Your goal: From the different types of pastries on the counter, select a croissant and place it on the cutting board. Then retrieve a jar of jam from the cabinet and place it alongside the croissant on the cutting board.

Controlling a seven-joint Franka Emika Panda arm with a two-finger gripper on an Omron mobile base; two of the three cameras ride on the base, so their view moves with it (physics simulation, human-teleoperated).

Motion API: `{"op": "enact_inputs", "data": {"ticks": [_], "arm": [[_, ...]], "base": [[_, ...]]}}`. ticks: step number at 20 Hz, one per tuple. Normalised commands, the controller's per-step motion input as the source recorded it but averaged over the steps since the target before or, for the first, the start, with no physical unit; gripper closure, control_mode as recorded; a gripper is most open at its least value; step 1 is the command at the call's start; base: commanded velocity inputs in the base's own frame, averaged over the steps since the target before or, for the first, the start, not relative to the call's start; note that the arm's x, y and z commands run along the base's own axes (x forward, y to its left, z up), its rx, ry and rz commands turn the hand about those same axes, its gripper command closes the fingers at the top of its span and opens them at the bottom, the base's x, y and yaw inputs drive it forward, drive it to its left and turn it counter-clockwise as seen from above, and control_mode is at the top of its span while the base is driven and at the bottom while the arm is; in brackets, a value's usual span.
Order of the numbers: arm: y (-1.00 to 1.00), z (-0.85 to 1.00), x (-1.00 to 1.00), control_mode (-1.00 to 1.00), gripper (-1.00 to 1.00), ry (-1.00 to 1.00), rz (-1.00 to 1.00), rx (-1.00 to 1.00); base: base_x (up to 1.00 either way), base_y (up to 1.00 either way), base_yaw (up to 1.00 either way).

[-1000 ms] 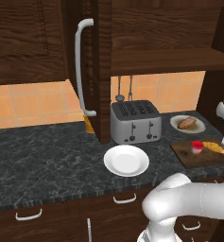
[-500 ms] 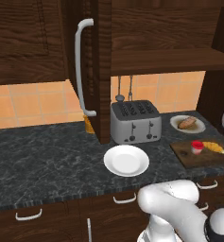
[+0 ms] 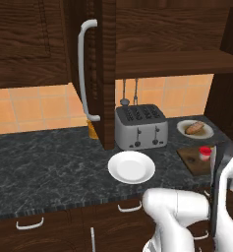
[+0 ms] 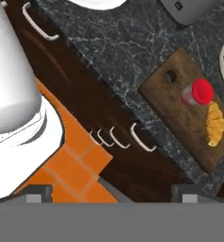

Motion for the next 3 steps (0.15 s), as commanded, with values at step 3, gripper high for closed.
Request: {"op": "enact_inputs", "data": {"ticks": [3], "arm": [[1.00,0.28,-1.00,-1.00,-1.00,-0.09,0.06,-0.20]], "base": [[0.00,0.00,0.00]]}}
